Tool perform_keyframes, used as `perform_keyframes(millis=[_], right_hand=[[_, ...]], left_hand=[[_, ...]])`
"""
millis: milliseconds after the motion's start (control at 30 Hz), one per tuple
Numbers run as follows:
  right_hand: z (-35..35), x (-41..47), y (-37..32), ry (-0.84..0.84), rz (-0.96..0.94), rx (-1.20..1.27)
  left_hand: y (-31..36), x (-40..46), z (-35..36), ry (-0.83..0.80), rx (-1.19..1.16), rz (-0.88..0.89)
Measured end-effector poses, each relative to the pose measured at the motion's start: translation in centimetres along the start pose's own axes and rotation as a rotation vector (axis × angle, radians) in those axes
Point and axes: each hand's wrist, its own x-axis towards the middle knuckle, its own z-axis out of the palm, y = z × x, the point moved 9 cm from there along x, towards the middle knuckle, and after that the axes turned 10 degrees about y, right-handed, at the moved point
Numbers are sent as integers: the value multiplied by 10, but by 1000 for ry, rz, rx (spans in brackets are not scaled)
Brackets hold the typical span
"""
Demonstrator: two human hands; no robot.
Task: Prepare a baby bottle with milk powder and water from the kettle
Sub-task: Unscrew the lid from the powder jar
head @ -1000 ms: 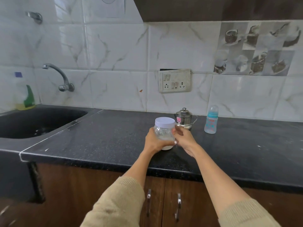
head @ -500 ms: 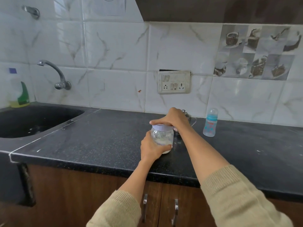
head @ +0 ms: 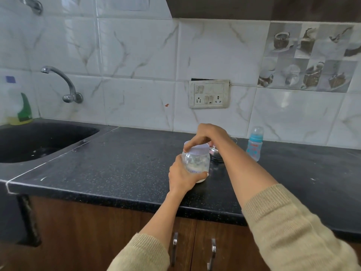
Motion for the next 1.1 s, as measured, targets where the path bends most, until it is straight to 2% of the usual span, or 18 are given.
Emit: perform_keyframes(millis=[267,333,400,467,533,667,700,767,833,967,1100], right_hand=[[13,-11,-15,-285,-177,-7],[9,-9,-15,-212,-149,-12],[1,-5,-7,-65,-52,-72],[-1,-3,2,-4,33,-152],[4,-5,4,-60,50,-183],[11,-14,-14,-261,-91,-75],[9,-15,-15,-270,-79,-19],[-1,-12,-12,-176,-19,23],[-9,-9,-6,-86,-2,-102],[-1,-10,7,-123,19,-199],[5,-13,3,-183,-64,-91]], left_hand=[[-3,3,7,-83,-39,-20],[-4,1,8,-95,-54,-19],[-5,0,9,-108,-66,-20],[-5,0,9,-124,-55,-32],[-6,-1,9,-146,-31,-51],[-9,-3,11,-192,6,-60],[-9,-3,12,-196,13,-61],[-9,-4,12,-195,23,-57],[-9,-4,11,-193,25,-54],[-8,-5,10,-199,31,-56],[-8,-5,9,-199,16,-62]])
